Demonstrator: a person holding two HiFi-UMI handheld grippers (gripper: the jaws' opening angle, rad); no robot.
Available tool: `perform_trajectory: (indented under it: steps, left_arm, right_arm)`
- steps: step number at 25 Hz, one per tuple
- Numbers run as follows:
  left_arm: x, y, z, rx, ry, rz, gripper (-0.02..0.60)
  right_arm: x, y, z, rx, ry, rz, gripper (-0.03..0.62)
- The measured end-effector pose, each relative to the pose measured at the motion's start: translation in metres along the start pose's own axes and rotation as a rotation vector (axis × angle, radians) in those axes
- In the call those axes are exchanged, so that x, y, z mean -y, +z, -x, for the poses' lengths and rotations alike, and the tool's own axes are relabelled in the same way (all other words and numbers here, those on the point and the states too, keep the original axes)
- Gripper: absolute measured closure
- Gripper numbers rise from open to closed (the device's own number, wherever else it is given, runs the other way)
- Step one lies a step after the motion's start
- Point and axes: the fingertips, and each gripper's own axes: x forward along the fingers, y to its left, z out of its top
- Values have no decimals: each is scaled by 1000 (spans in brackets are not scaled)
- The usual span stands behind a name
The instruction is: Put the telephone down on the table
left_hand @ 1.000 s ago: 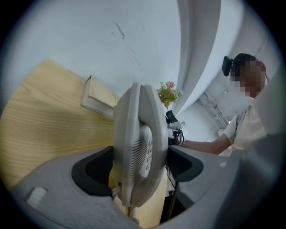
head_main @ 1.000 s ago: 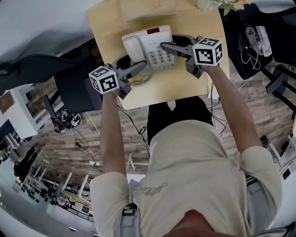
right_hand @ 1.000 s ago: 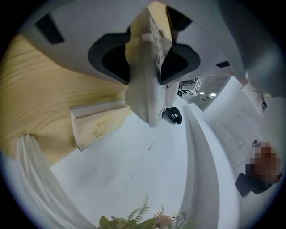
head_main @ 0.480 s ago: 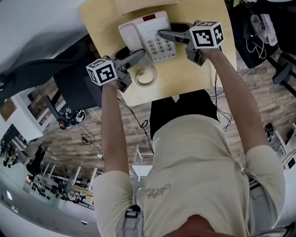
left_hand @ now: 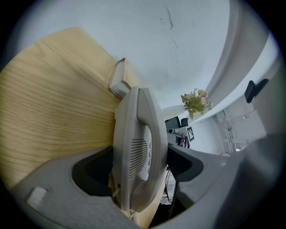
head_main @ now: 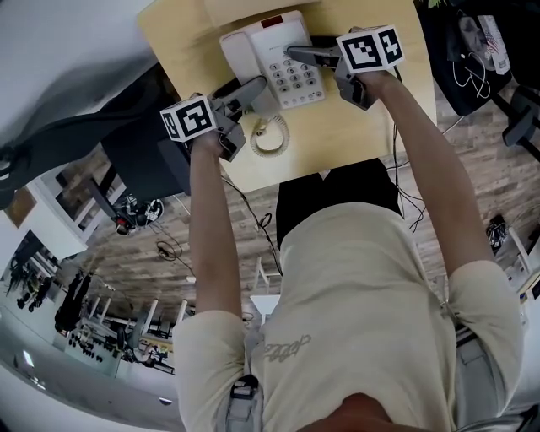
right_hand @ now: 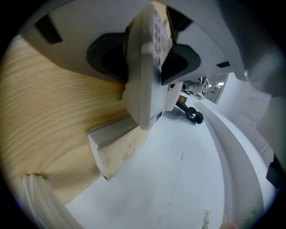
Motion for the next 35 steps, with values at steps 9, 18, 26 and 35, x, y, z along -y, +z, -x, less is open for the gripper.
perform_trajectory:
  steps: [9,18,26,35]
  left_arm:
    - [-1,0,0,30,27,27,202]
    - [0,4,2,36,99,-41,207]
    - [6,7,12,19,195,-155,208]
    - [67,8,61,172,143,-275,294]
  right_arm:
    - [2,1,-2,-66,-32,-8,361]
    - [-1,7,4,-99,-220,136,358]
    - [-11,2,32,-42,-263,139,361]
    - [-70,-34,74,-36,-152,220,404]
